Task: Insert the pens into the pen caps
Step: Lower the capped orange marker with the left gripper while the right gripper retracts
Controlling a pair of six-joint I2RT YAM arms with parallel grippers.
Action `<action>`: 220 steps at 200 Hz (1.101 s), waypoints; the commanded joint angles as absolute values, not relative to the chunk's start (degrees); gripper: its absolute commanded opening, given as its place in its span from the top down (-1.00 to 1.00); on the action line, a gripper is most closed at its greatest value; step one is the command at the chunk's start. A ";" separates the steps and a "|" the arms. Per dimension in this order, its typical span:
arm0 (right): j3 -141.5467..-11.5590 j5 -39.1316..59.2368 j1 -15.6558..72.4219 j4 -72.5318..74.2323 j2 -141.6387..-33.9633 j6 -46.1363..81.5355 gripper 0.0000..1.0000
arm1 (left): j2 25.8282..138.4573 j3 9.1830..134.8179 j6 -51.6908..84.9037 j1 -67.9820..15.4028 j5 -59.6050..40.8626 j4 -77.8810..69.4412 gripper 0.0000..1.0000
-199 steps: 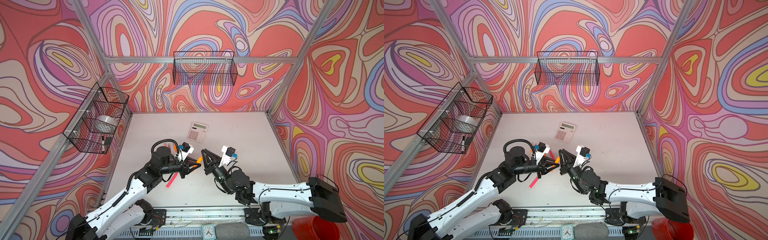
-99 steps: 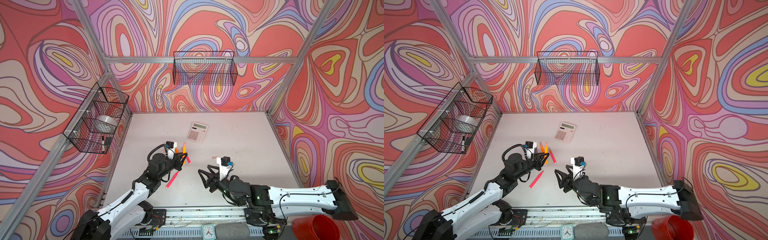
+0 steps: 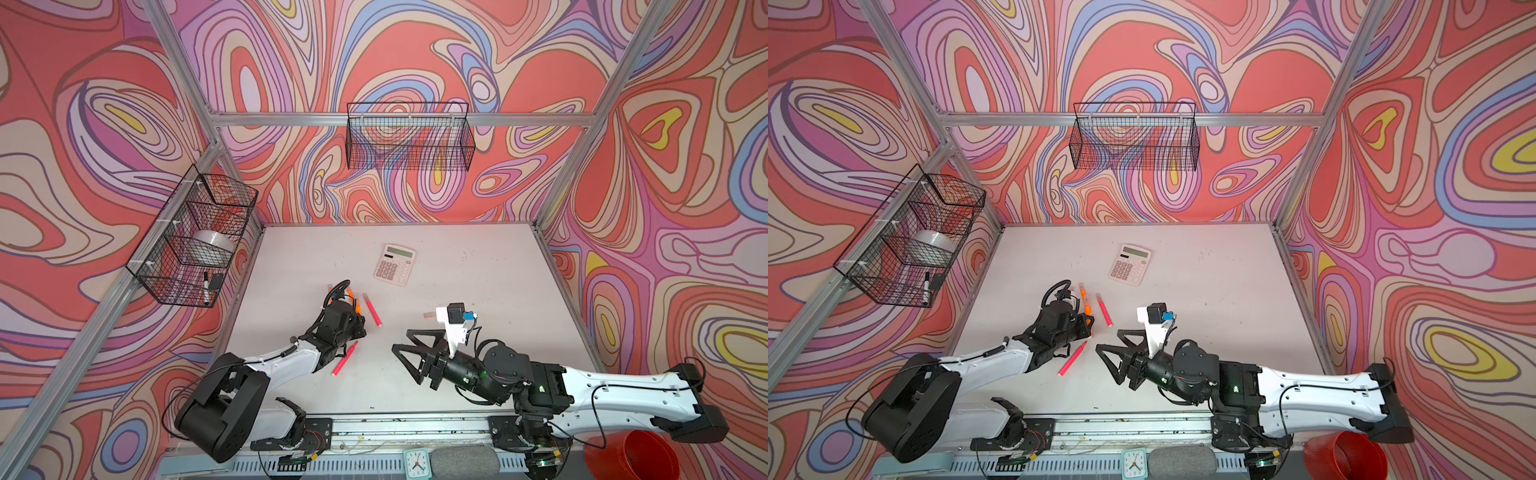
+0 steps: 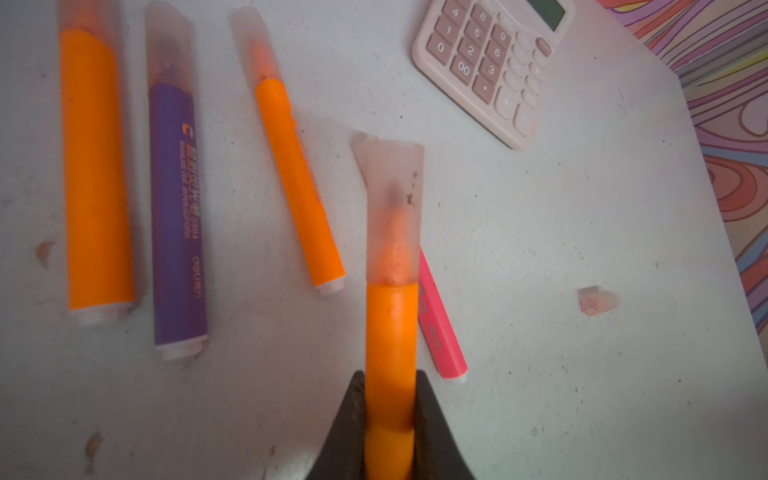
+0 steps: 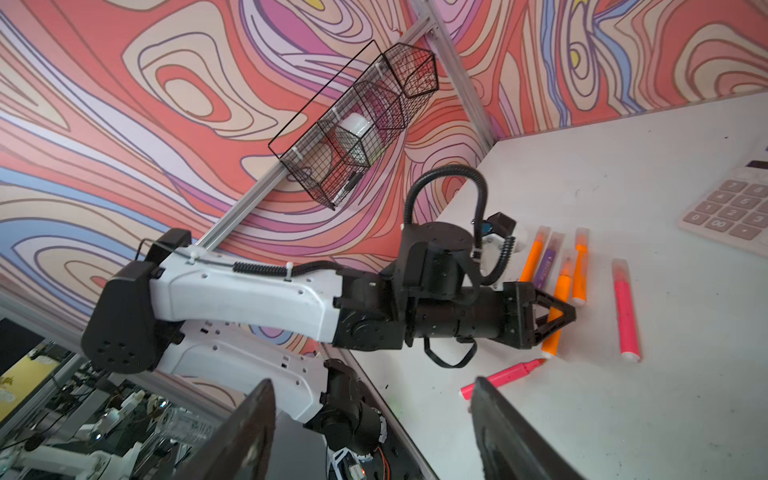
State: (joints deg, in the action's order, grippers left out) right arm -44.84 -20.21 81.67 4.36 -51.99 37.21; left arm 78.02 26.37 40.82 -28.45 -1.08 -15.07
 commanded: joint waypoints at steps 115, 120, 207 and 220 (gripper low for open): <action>-42.31 -23.78 81.74 2.47 -44.03 33.84 -0.63 | 90.28 38.46 44.30 -28.48 2.52 -8.27 0.71; -42.10 -23.91 81.74 2.51 -43.80 33.89 -0.63 | 90.71 38.78 44.23 -28.50 2.26 -8.23 0.70; -44.28 -22.92 81.74 -0.37 -44.05 34.77 -0.63 | 81.89 40.39 39.53 -28.48 3.87 0.26 -0.20; -44.55 -22.18 81.74 -0.60 -44.47 35.20 -0.63 | 78.28 41.28 37.41 -28.48 4.91 5.14 -0.20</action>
